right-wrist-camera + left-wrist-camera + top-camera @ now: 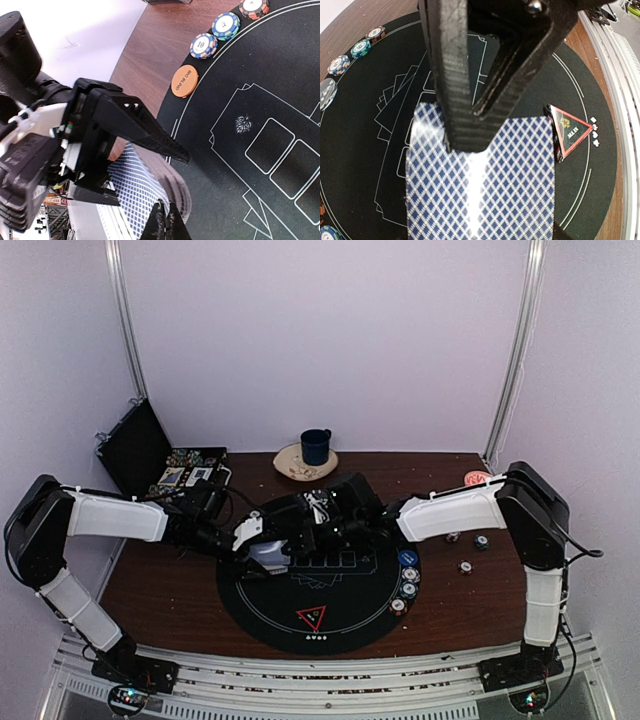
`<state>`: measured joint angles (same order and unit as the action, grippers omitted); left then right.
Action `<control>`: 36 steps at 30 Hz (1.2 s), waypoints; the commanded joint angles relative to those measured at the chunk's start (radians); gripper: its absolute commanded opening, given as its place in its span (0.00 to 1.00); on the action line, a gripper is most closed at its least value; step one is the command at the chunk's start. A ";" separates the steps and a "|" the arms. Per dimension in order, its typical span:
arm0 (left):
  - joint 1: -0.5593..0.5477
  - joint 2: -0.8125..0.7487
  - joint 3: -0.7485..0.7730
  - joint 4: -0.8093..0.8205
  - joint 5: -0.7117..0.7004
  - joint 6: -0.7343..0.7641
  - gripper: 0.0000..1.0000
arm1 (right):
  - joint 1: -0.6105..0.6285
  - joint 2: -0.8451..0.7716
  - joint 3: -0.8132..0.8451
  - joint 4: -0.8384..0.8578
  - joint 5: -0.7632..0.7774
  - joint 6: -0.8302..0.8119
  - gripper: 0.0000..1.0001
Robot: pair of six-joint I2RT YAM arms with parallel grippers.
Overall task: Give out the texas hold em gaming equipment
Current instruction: Pick up the poker card from the face-down deck piles, then distribute the poker card in the small blind area.
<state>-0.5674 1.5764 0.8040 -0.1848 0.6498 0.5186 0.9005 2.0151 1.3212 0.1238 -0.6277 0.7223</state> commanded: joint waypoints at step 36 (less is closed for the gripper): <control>0.003 -0.070 -0.005 0.042 0.024 0.005 0.02 | -0.186 -0.160 -0.163 0.017 0.111 -0.001 0.00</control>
<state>-0.5682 1.5482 0.8040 -0.1745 0.6685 0.5186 0.7094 1.8820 1.1538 0.0975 -0.5171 0.7136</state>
